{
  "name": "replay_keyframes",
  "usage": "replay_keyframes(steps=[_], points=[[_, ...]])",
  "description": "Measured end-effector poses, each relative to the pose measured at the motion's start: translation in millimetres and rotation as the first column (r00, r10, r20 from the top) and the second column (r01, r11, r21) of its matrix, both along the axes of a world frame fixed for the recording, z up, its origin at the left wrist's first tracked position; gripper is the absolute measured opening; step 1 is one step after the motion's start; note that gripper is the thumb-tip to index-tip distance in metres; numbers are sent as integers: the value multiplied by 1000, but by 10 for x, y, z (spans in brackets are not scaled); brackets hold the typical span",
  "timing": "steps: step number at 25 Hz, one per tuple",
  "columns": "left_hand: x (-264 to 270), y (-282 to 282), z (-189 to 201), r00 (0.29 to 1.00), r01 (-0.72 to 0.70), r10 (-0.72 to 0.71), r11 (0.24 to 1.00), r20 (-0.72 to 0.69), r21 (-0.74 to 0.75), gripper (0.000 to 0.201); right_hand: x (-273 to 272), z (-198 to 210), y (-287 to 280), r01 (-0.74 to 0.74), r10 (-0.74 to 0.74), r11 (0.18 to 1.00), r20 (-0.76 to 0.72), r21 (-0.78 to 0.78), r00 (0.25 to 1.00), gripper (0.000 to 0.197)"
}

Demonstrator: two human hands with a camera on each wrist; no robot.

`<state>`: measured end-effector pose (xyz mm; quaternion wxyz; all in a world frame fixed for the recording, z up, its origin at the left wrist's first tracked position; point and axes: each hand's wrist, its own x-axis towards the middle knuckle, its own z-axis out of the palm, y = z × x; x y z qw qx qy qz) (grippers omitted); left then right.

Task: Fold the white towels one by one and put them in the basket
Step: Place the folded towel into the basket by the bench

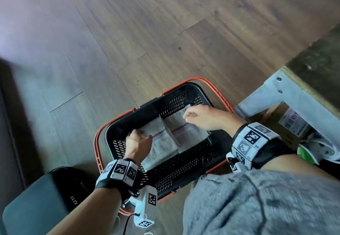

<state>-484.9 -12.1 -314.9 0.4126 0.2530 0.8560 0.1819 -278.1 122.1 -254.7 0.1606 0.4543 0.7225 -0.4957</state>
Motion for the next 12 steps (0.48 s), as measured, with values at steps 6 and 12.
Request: replay_keyframes(steps=[6,12], points=[[352,605,933,875,466,-483,852,17,238,12,549,987,-32,241,-213,943,-138,229,967,18],[1188,1017,2264,569,795,-796,467,-207,388,13,1252,2013,-514,448,-380,771,-238,452,894,17]])
